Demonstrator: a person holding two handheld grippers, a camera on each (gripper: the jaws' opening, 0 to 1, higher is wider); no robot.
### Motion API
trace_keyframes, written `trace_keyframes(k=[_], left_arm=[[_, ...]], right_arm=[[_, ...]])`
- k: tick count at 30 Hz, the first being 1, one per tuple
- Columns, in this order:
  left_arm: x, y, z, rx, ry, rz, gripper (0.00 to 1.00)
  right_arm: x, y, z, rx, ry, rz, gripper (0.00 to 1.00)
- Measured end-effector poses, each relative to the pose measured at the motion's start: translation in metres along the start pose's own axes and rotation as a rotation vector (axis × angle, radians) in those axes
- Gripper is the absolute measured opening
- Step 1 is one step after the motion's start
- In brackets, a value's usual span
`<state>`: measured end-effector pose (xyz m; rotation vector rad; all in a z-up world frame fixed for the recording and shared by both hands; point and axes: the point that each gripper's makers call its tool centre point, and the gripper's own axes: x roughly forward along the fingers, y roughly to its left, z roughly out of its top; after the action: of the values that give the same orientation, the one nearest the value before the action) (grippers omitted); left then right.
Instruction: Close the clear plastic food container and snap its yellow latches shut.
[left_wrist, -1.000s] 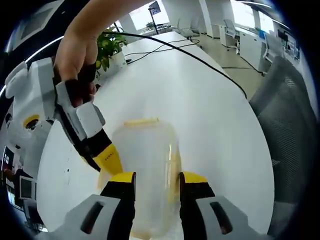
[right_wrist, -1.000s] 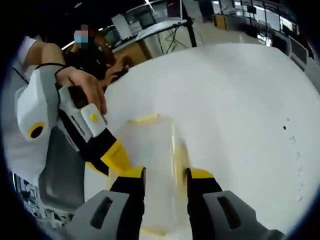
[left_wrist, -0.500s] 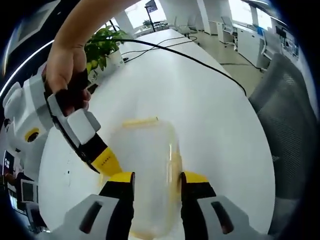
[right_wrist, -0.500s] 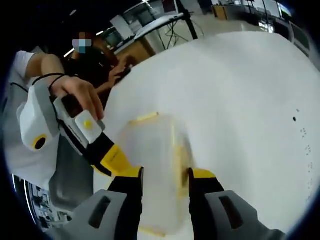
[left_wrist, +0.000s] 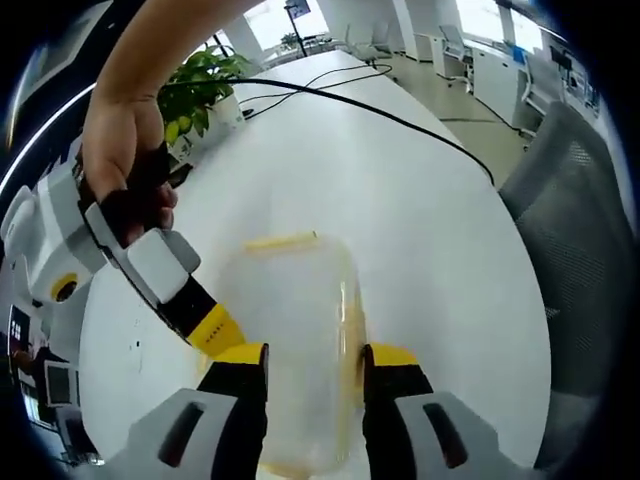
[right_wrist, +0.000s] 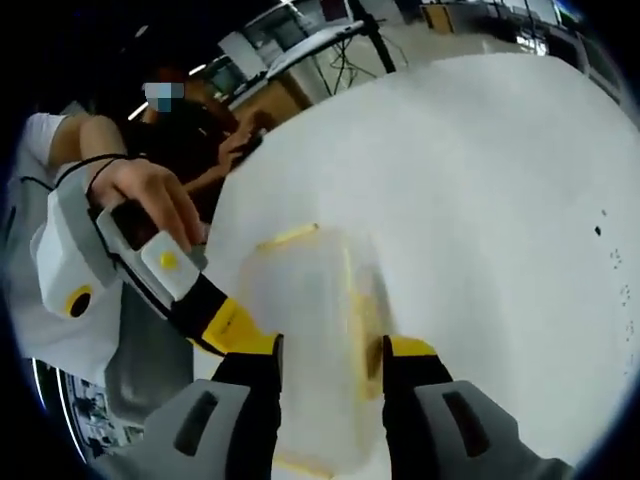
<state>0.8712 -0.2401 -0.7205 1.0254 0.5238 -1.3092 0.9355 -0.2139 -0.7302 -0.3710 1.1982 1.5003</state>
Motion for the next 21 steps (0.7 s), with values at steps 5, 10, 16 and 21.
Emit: trace_keyframes(k=[5,10,16,21], left_arm=[[0.0004,0.0003,-0.0007,-0.013,0.011,-0.001,0.3],[0.0024,0.003,0.0005,-0.035,0.012,0.005,0.3],[0.0025,0.003,0.0006,-0.046,0.012,0.006,0.3],[0.0026,0.003,0.0002,-0.039,0.02,0.008,0.28]], right_arm=[[0.0008,0.0016,-0.0002,0.003,0.001,-0.006,0.36],[0.0013,0.0019,0.0006,0.019,-0.006,-0.013,0.35],[0.0021,0.0036,0.0003,0.027,-0.004,-0.009,0.34],[0.0026,0.0041,-0.0001,0.031,0.008,-0.009,0.33]])
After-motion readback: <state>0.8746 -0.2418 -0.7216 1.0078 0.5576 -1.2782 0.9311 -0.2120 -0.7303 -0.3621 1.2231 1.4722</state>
